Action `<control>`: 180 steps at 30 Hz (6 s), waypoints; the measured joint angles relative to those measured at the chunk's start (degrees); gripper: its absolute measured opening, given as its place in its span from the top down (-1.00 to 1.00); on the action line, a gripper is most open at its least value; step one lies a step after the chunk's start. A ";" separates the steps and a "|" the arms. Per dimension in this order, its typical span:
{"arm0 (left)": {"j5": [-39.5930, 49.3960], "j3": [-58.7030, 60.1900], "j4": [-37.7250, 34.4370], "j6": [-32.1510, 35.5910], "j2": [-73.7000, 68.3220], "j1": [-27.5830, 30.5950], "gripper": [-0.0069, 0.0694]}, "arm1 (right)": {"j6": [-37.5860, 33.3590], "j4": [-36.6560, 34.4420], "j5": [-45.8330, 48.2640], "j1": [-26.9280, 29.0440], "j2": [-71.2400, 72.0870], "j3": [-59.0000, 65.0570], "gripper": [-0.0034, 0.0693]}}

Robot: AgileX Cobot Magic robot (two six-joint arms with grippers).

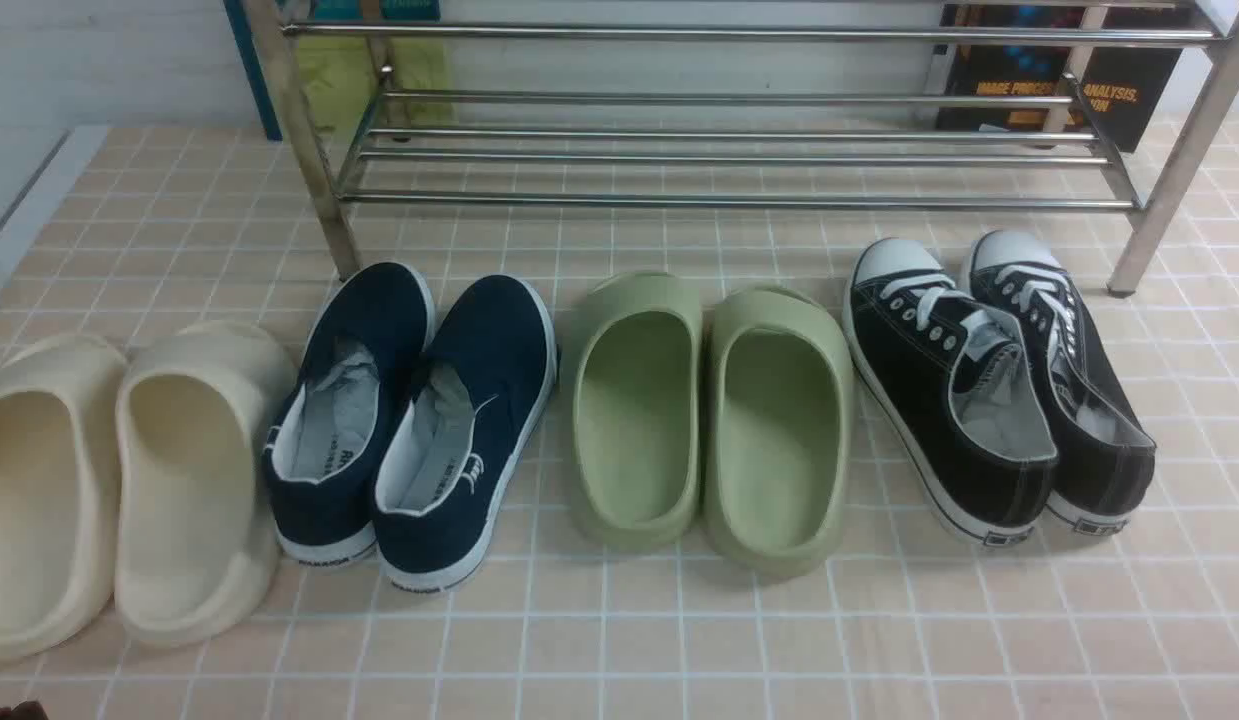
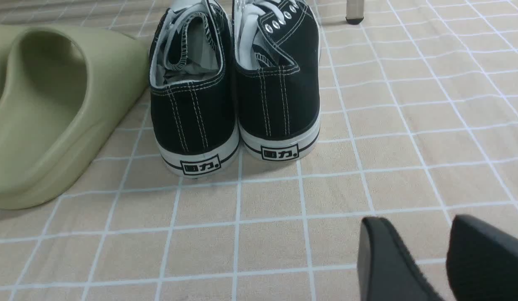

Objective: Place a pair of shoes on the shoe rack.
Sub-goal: Use the right arm to grab the shoe closest to it, then use the right arm to put a shoe into the shoe rack

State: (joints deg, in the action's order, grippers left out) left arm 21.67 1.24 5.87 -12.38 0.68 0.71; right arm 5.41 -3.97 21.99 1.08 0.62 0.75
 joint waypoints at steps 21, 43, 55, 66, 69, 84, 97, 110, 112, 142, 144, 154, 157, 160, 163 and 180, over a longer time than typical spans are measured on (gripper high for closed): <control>0.00 0.00 0.00 0.00 0.00 0.00 0.51 | 0.00 0.00 0.00 0.00 0.00 0.00 0.25; 0.00 0.00 0.00 0.00 0.00 0.00 0.46 | 0.00 0.00 0.00 0.00 0.00 0.00 0.25; 0.00 0.00 0.00 0.00 0.00 0.00 0.42 | 0.00 -0.84 -18.58 0.00 0.00 0.65 0.25; 0.00 0.00 0.00 0.00 0.00 0.00 0.39 | 16.76 -1.25 -73.58 0.00 0.00 0.65 0.25; 0.00 0.00 0.00 0.00 0.00 0.00 0.39 | 21.44 -0.86 -82.43 0.00 0.12 0.37 0.25; 0.00 0.00 0.00 0.00 0.00 0.00 0.35 | 21.83 20.16 -34.53 0.00 -18.39 -31.25 0.25; 0.00 0.00 0.00 0.00 0.00 0.00 0.32 | 26.76 19.88 -18.24 0.00 -47.64 -33.03 0.25; 0.00 0.00 0.12 0.00 0.00 0.00 0.30 | 38.64 29.47 -21.99 -1.86 -57.95 -35.07 0.24; 0.00 0.00 0.12 0.00 0.00 0.00 0.29 | 38.64 33.90 -16.04 -5.12 -60.60 -37.79 0.18; 0.00 0.00 0.16 0.00 0.00 0.00 0.23 | 13.82 10.45 14.90 -22.53 -105.25 -69.79 0.45; 0.00 0.00 0.16 0.00 0.00 0.00 0.22 | 13.42 10.24 14.96 -22.60 -105.25 -69.94 0.72; 0.00 0.00 0.16 0.00 0.00 0.00 0.20 | 12.86 8.50 20.41 -22.59 -98.32 -70.06 0.92; 0.00 0.00 0.16 0.00 0.00 0.00 0.20 | 11.33 8.57 20.57 -22.59 -94.76 -70.25 0.92; 0.00 0.00 0.16 0.00 0.00 0.00 0.20 | 10.70 8.75 20.57 -22.59 -94.11 -71.82 0.92; 0.00 0.00 0.18 0.00 0.00 0.00 0.20 | 10.55 9.50 19.80 -22.59 -94.80 -73.87 0.92; 0.00 0.00 0.23 0.00 0.00 0.00 0.20 | 9.41 16.34 16.38 -19.08 -116.89 -101.33 0.92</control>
State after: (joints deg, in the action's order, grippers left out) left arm 21.67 1.24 6.10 -12.38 0.68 0.71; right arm 14.82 12.37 38.36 -18.00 -116.27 -100.58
